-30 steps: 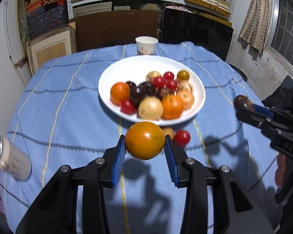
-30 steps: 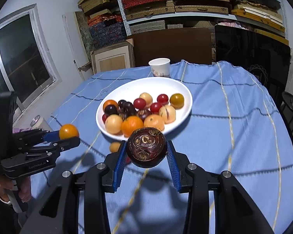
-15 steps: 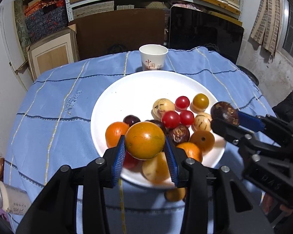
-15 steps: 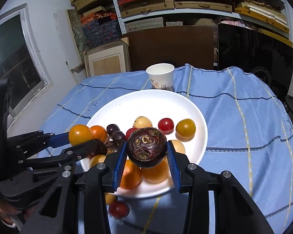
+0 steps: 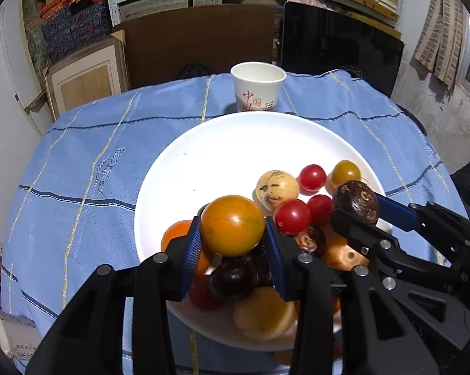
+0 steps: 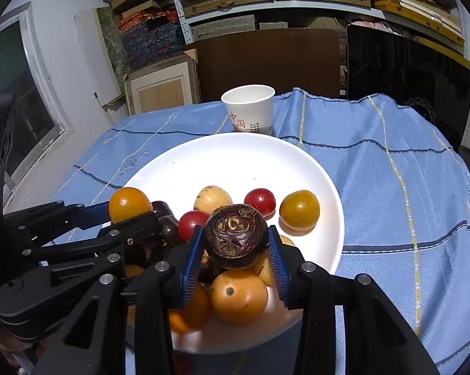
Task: Organize fruits
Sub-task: 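Carry the tomato and mangosteen onto the white plate and open both tools, then move both tools back toward the last two fruits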
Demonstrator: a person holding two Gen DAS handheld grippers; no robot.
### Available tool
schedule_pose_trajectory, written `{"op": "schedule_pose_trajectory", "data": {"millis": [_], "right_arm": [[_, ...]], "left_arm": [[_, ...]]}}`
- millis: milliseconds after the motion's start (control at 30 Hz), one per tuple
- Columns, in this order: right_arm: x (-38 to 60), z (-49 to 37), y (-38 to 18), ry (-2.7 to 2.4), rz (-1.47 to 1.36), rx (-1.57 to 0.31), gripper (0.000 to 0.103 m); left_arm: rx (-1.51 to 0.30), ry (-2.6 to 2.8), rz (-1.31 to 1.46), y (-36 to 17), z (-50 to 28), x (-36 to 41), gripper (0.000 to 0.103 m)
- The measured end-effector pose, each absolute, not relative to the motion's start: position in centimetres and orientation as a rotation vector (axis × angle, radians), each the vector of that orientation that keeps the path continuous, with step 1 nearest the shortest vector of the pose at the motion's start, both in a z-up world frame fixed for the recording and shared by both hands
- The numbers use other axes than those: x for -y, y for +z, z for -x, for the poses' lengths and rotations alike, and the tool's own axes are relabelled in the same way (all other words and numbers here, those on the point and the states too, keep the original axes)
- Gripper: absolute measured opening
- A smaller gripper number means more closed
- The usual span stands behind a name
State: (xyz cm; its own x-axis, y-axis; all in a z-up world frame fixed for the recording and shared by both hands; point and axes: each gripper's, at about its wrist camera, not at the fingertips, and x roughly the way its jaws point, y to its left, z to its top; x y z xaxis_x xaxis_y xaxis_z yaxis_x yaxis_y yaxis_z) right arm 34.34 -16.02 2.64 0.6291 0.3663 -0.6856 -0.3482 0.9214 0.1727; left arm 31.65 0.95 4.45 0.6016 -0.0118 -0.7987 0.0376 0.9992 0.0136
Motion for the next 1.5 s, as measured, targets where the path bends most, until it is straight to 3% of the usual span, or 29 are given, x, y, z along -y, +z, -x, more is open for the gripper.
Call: {"op": "schedule_pose_trajectory", "data": {"millis": [67,133,200,267,500,700,933,1500], "right_arm": [[16.3,-34.7,2.3,0.408,-0.056,-0.799,0.047],[17.2,-34.4,2.4,0.413,-0.106,-0.777,0.048],[18.0,-34.2,2.4,0.41,-0.127,-0.775,0.057],[18.9,-33.9,2.3,0.406,-0.153,-0.788,0.06],[20.4,-29.9,2.5,0.41,-0.105,-0.798,0.06],[20.4,-25.5,2.1,0.424,-0.038,-0.803,0.062],[18.3,-21.7,0.6,0.473,0.025,-0.835,0.062],[13.9,-21.9,-1.5,0.446,0.164,-0.879,0.06]], "left_arm": [[-0.917,-0.022,-0.025,4.5,-31.7,-1.0,0.04],[-0.892,-0.029,-0.023,4.9,-31.1,-1.0,0.049],[-0.849,-0.006,-0.045,5.5,-30.5,-1.1,0.07],[-0.824,-0.006,-0.038,6.0,-29.9,-1.3,0.077],[-0.819,-0.02,-0.039,7.2,-26.1,-1.3,0.078],[-0.772,0.022,-0.043,7.2,-20.1,-1.6,0.09],[-0.81,0.053,-0.005,4.8,-15.0,-3.5,0.09],[-0.856,0.058,0.017,1.9,-14.5,-6.2,0.09]]}}
